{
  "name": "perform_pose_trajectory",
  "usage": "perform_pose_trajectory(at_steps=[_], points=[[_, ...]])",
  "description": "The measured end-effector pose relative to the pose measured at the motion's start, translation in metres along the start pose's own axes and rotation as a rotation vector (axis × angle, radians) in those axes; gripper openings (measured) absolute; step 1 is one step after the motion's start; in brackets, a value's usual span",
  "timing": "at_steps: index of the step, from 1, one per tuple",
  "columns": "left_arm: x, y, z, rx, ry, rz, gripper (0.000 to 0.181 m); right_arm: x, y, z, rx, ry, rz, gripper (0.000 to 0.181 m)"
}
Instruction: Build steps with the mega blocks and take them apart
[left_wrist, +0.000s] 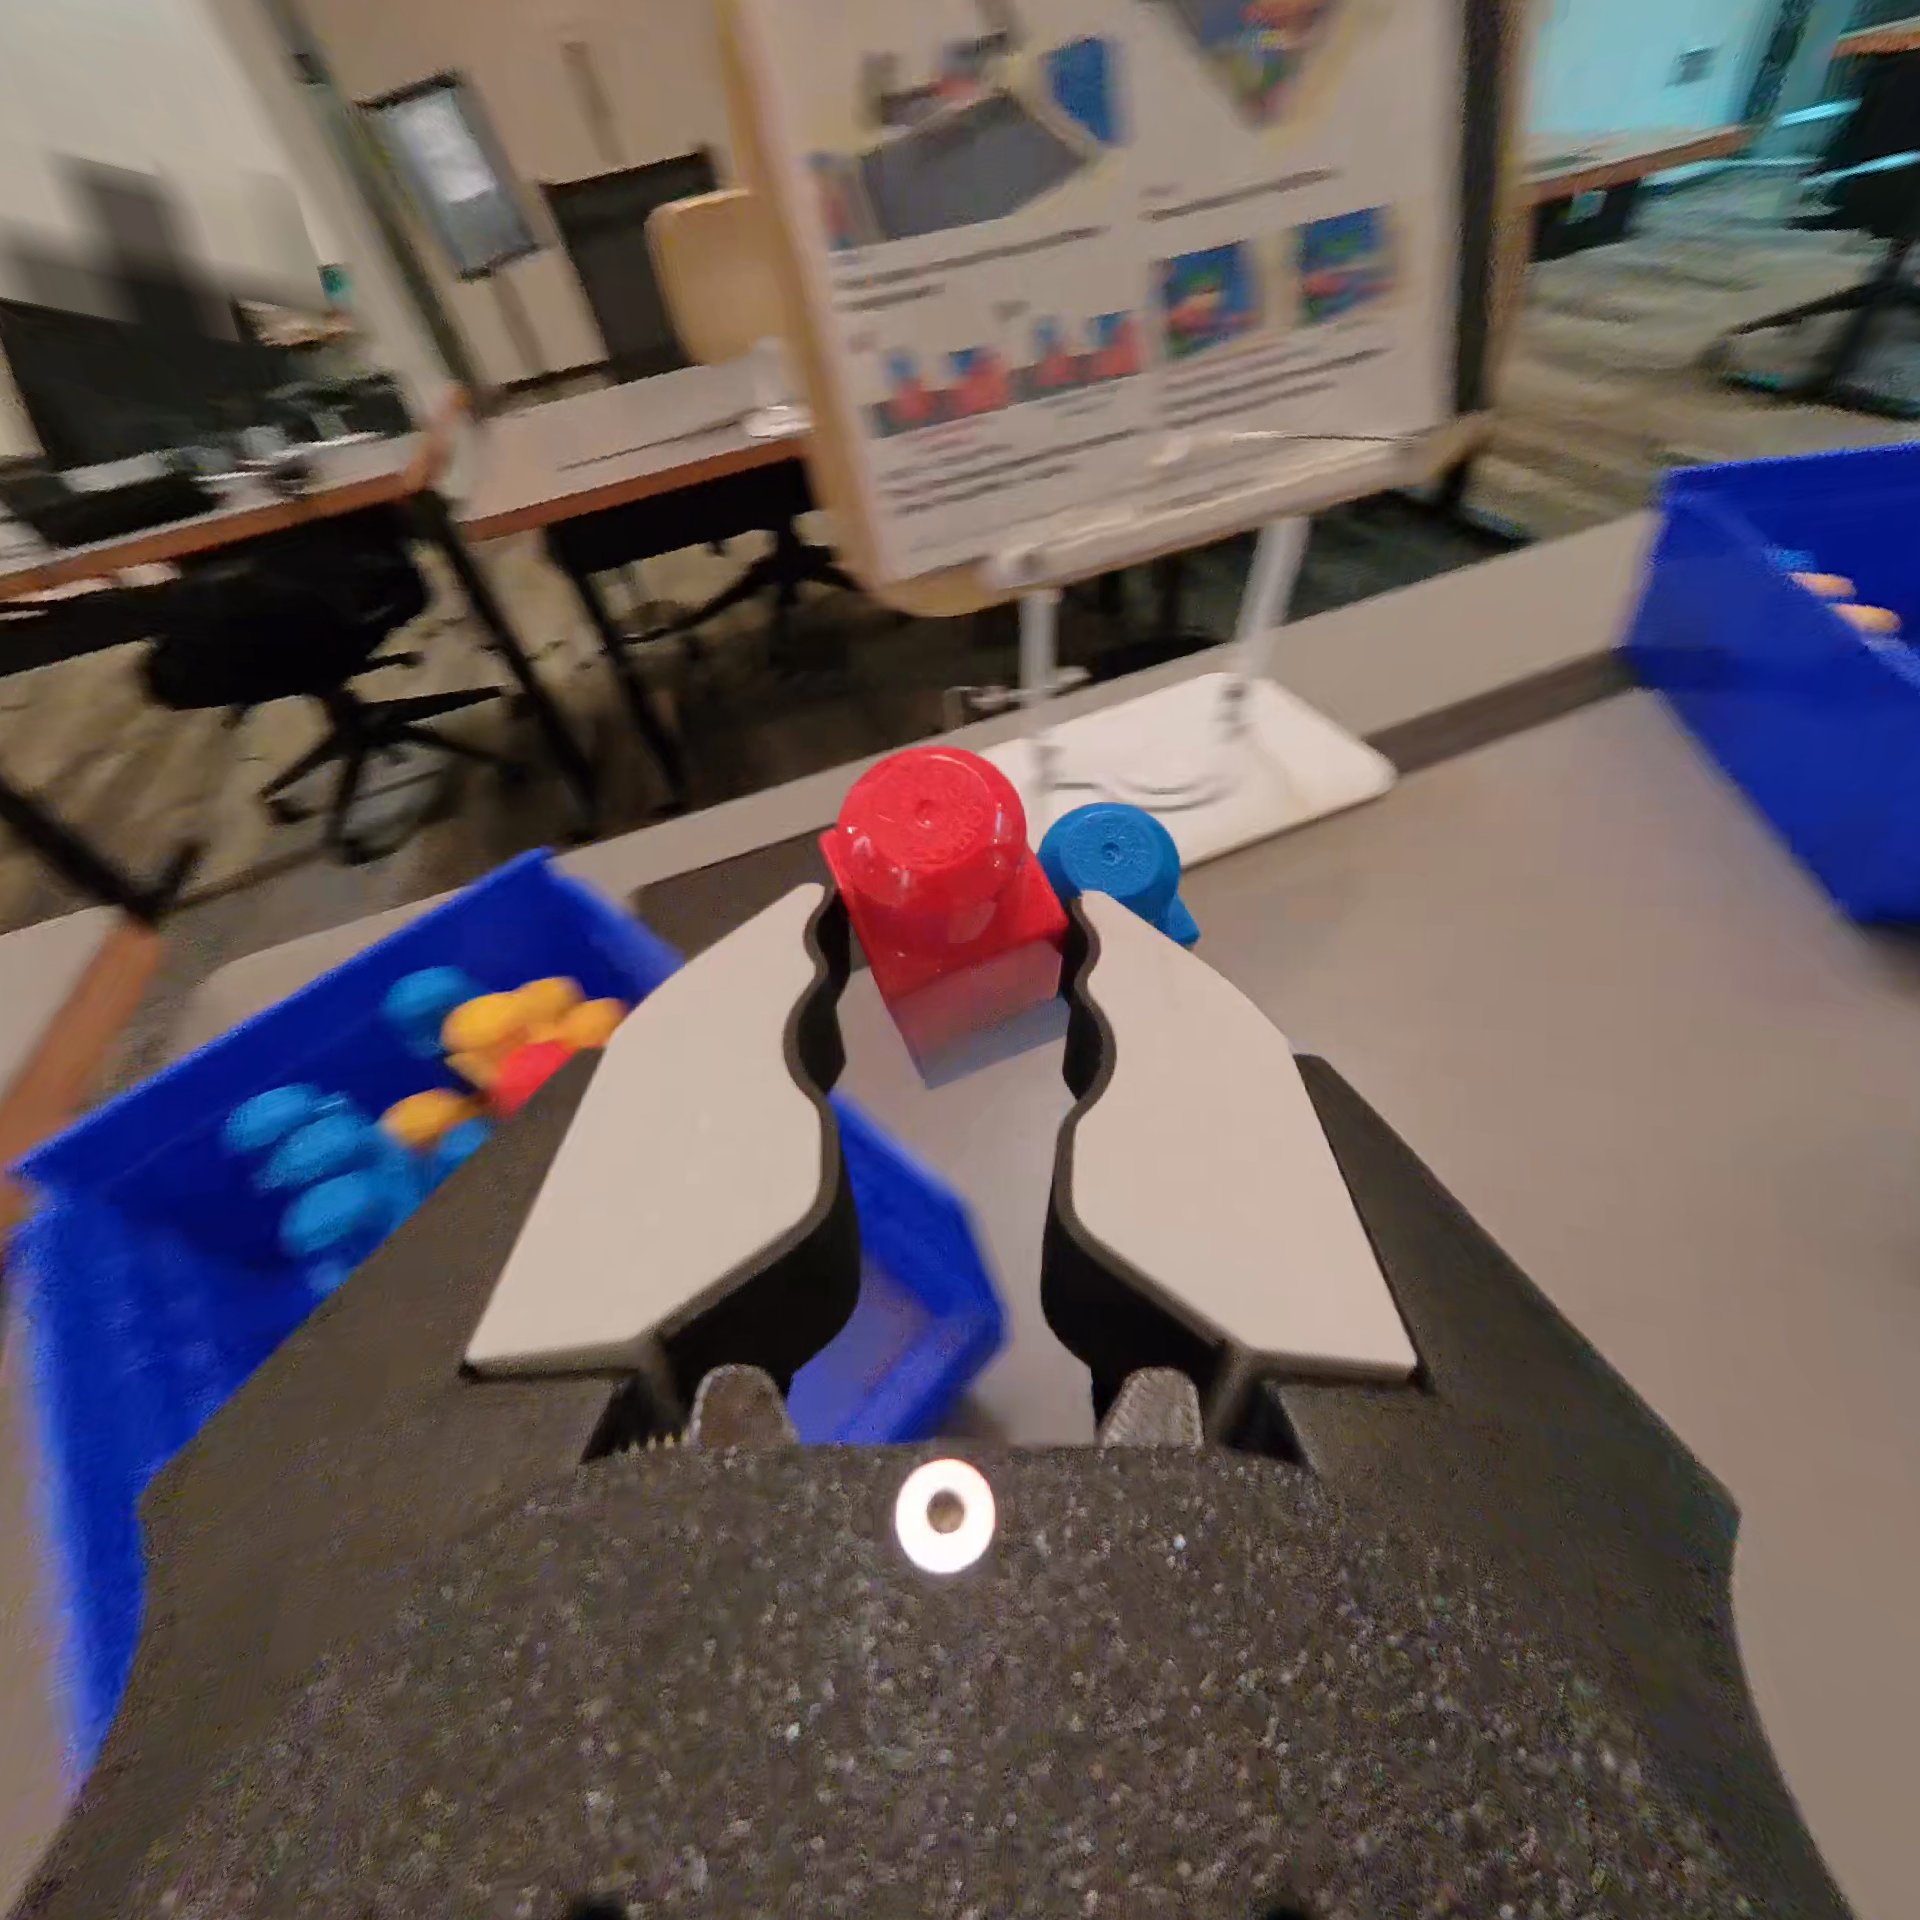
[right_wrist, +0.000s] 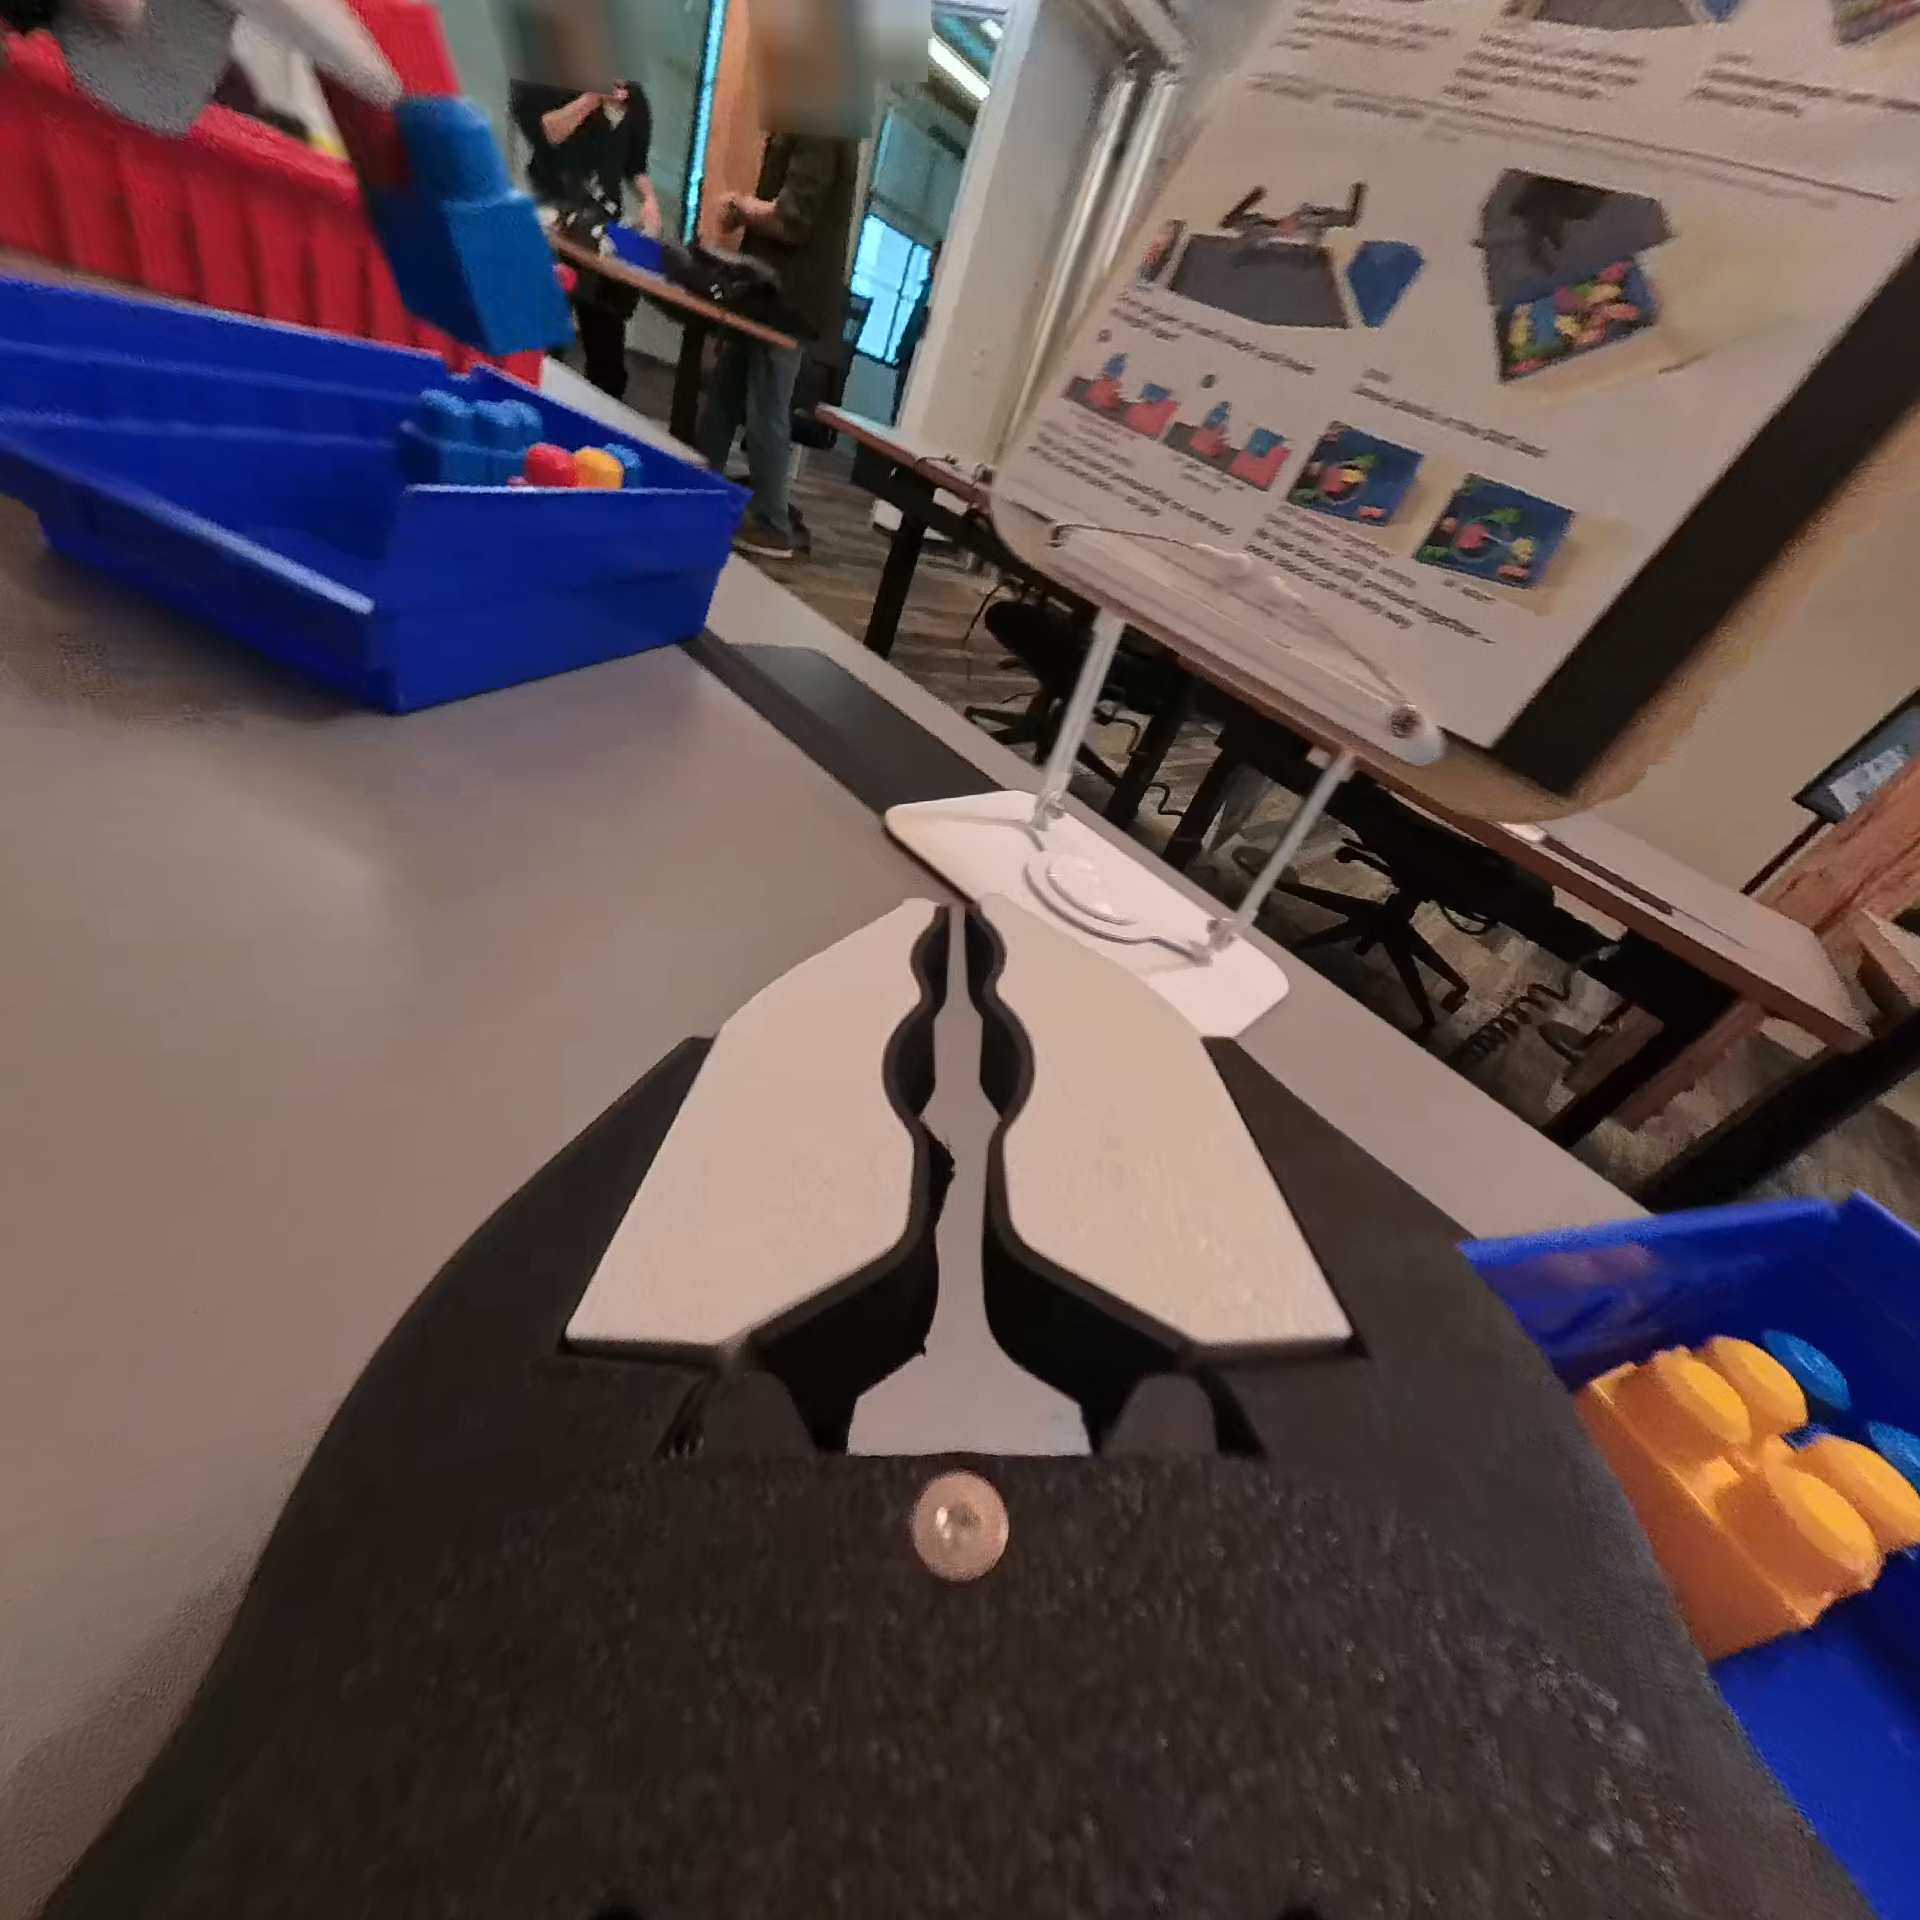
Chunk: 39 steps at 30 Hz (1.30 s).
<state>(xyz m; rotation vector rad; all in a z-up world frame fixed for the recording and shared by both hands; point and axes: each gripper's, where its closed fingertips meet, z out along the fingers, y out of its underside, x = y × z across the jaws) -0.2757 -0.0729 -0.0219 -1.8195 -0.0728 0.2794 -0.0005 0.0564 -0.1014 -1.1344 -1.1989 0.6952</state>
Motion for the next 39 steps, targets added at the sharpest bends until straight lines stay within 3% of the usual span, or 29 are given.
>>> perform_pose_trajectory(at_steps=[6, 10, 15, 16, 19, 22, 26, 30, 34, 35, 39], points=[[0.129, 0.014, 0.019, -0.043, 0.305, 0.088, 0.04, -0.056, -0.012, 0.013, -0.019, -0.181, 0.038, 0.034], [0.194, 0.034, 0.032, -0.083, 0.434, 0.138, 0.04, -0.072, -0.011, 0.017, -0.056, -0.235, 0.054, 0.052], [0.242, 0.043, 0.036, -0.092, 0.507, 0.208, 0.04, -0.075, 0.013, 0.024, -0.16, -0.21, -0.036, 0.047], [0.247, 0.043, 0.036, -0.081, 0.507, 0.225, 0.04, -0.074, 0.019, 0.025, -0.183, -0.205, -0.056, 0.037], [0.252, 0.029, 0.032, 0.038, 0.525, 0.235, 0.038, -0.067, 0.012, 0.022, -0.13, -0.201, -0.043, 0.036], [0.248, 0.005, 0.019, 0.218, 0.59, 0.151, 0.054, -0.055, -0.01, 0.013, 0.003, -0.262, 0.176, 0.036], [0.246, -0.002, 0.008, 0.239, 0.827, -0.175, 0.061, -0.044, -0.052, -0.012, 0.287, -0.466, 0.529, 0.036], [0.26, -0.013, -0.014, 0.275, 1.093, -0.421, 0.06, -0.052, -0.08, -0.032, 0.47, -0.649, 0.684, 0.037], [0.274, -0.018, -0.028, 0.301, 1.198, -0.457, 0.05, -0.063, -0.088, -0.032, 0.515, -0.702, 0.731, 0.036], [0.276, -0.018, -0.029, 0.304, 1.203, -0.445, 0.039, -0.066, -0.088, -0.031, 0.51, -0.705, 0.732, 0.037], [0.272, -0.017, -0.03, 0.329, 1.153, -0.368, 0.036, -0.081, -0.079, -0.025, 0.435, -0.726, 0.687, 0.036]])
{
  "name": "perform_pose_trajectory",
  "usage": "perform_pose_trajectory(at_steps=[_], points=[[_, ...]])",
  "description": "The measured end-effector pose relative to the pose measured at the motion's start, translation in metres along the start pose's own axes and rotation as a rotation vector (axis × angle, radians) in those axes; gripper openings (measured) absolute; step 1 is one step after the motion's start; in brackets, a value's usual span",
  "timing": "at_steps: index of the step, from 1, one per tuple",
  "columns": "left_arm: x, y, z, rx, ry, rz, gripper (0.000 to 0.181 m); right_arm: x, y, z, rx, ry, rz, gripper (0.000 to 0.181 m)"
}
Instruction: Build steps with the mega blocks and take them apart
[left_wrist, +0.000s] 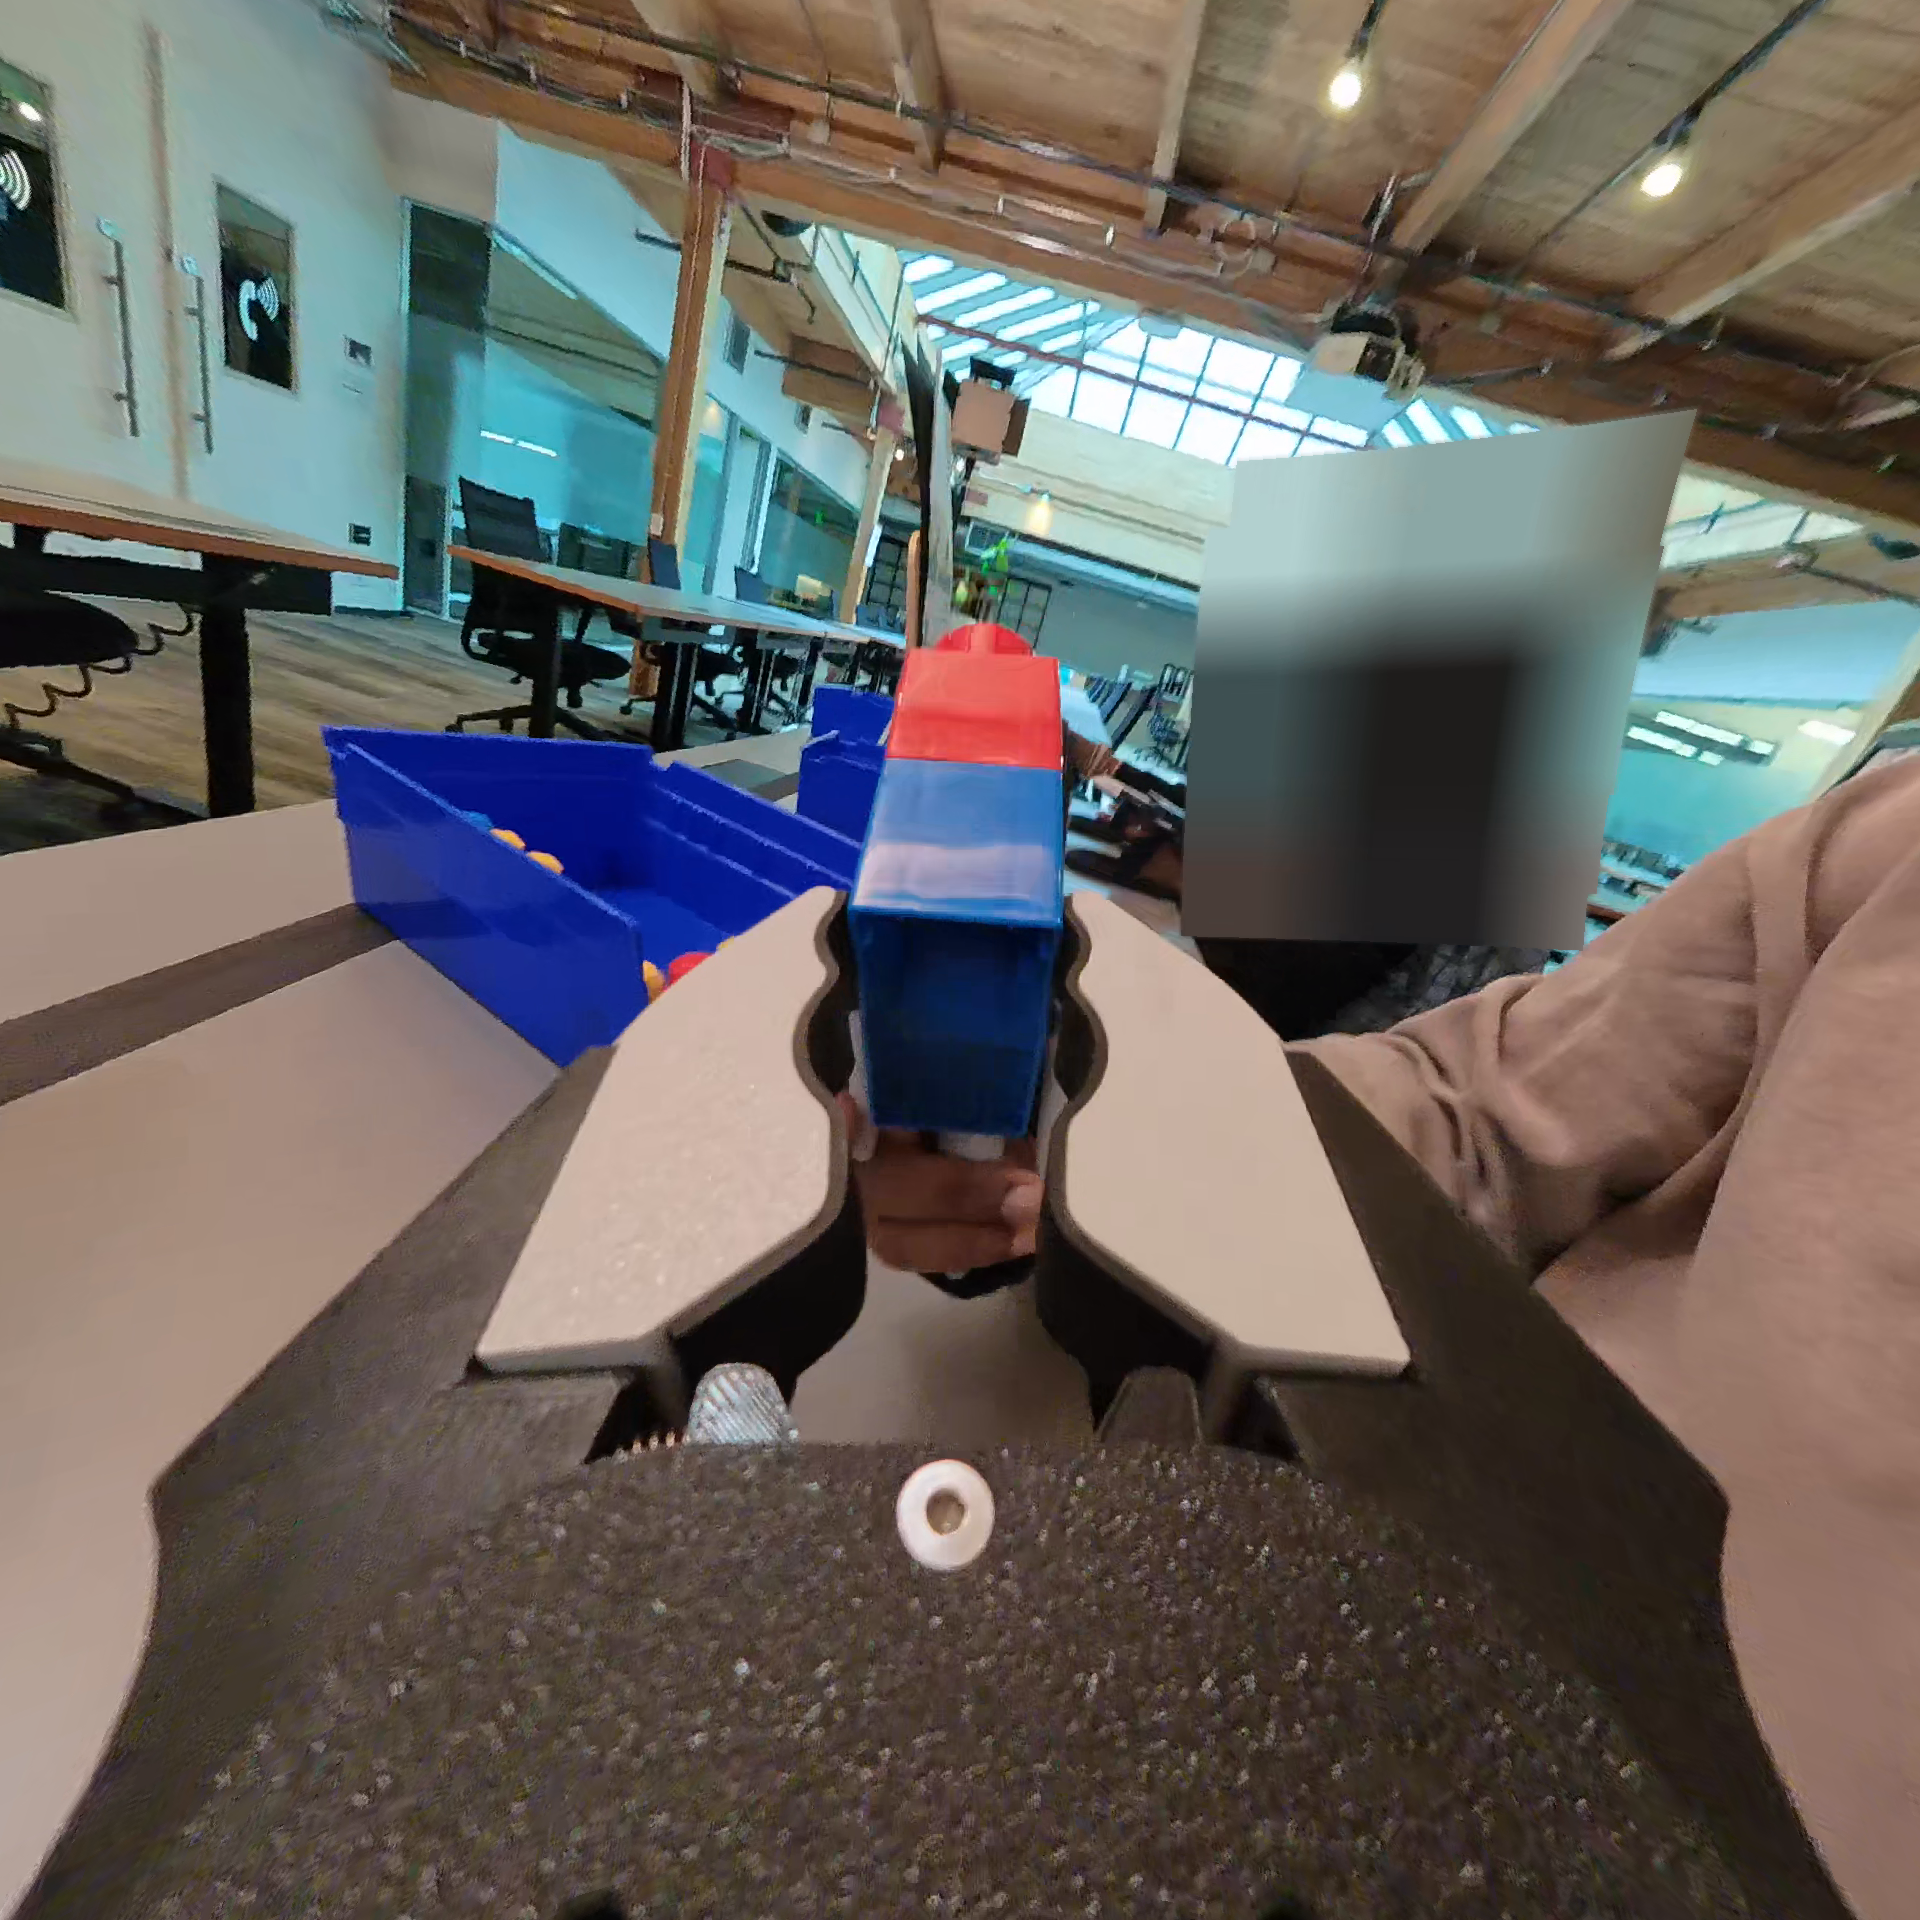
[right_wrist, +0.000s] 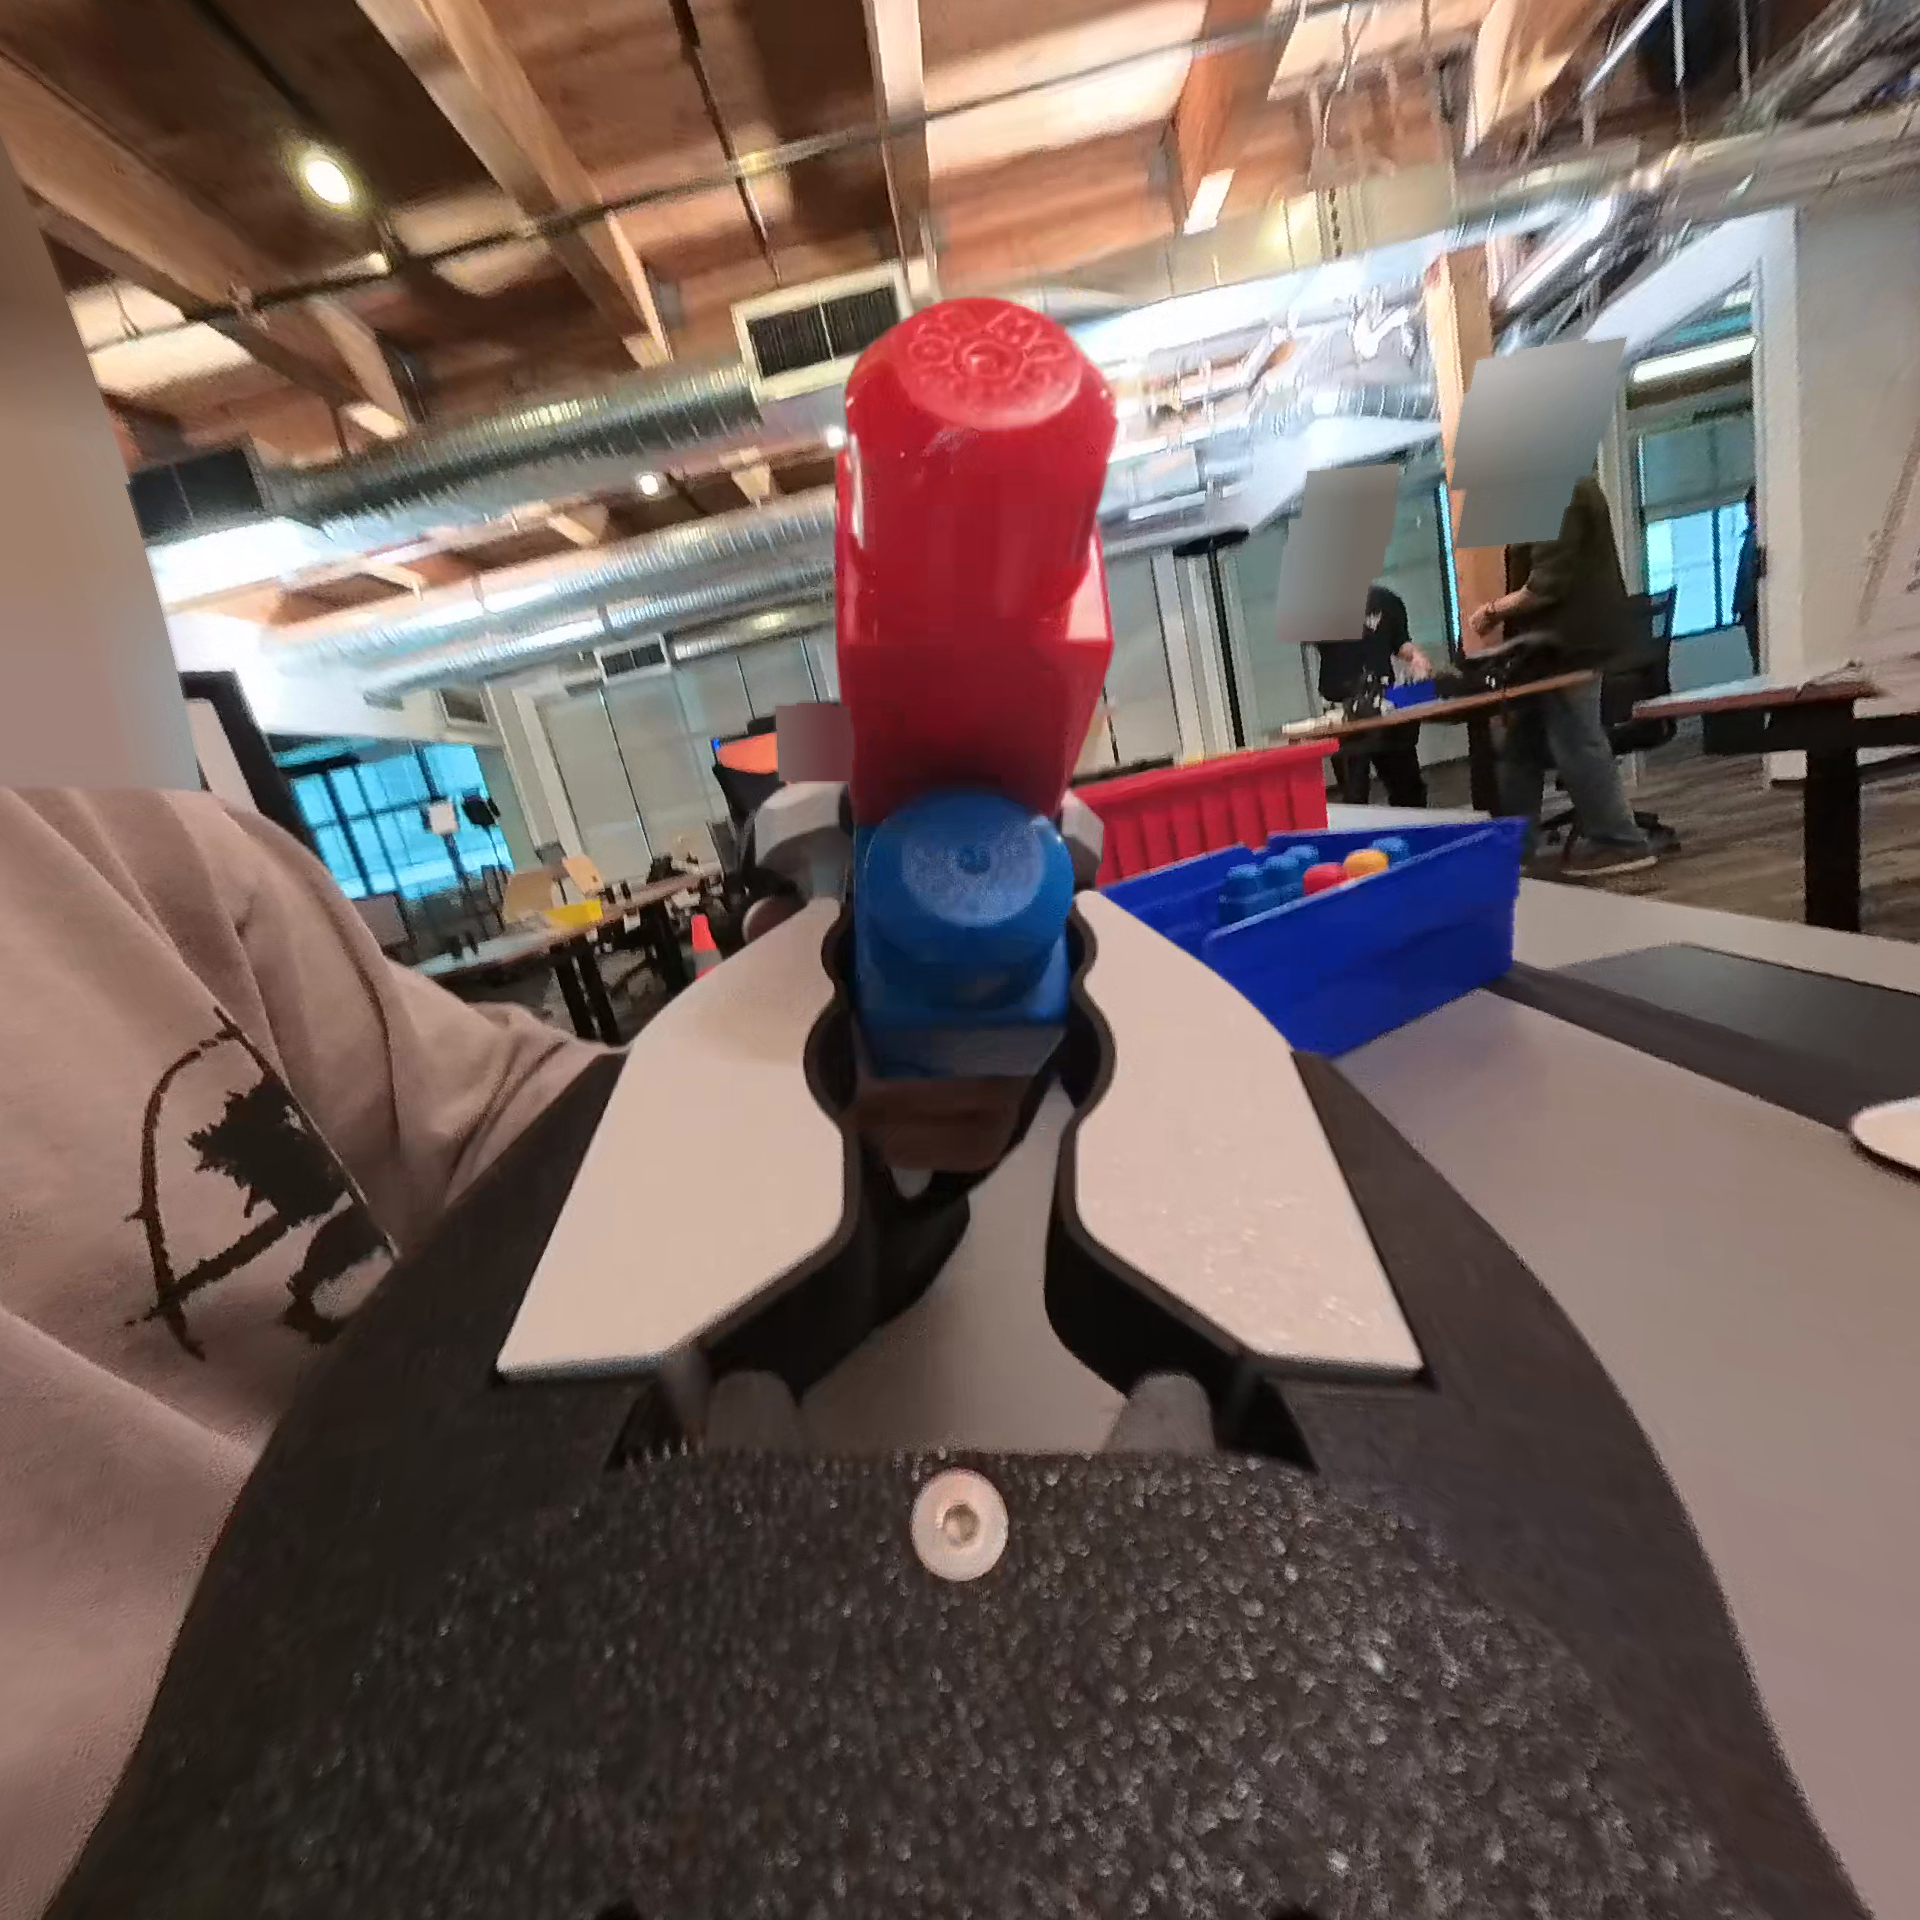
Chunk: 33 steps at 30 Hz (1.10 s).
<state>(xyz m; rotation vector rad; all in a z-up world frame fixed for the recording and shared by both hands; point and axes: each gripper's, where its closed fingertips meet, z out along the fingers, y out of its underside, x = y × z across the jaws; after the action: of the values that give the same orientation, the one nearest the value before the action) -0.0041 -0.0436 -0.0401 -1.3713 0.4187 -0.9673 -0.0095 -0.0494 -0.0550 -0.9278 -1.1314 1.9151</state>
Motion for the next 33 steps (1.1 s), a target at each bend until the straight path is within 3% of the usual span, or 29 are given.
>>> perform_pose_trajectory(at_steps=[4, 10, 17, 26, 30, 33], points=[[-0.003, 0.004, -0.013, -0.066, -0.007, 0.058, 0.036, 0.004, 0.011, 0.0, -0.133, 0.02, -0.022, 0.038], [-0.017, 0.016, -0.038, -0.197, -0.051, 0.145, 0.036, 0.015, -0.016, -0.026, -0.158, 0.082, -0.114, 0.042], [-0.007, 0.028, -0.033, -0.229, 0.009, 0.116, 0.036, 0.004, -0.013, -0.025, -0.162, 0.014, -0.098, 0.029], [0.001, 0.031, -0.028, -0.252, 0.026, 0.161, 0.036, -0.006, -0.022, -0.032, -0.261, -0.017, -0.171, 0.028], [-0.008, 0.011, -0.045, -0.189, -0.024, 0.162, 0.036, -0.017, -0.118, -0.078, -0.028, 0.022, -0.265, 0.028], [-0.015, 0.001, -0.054, -0.152, -0.058, 0.162, 0.036, -0.005, -0.164, -0.114, -0.101, 0.212, -0.441, 0.027]])
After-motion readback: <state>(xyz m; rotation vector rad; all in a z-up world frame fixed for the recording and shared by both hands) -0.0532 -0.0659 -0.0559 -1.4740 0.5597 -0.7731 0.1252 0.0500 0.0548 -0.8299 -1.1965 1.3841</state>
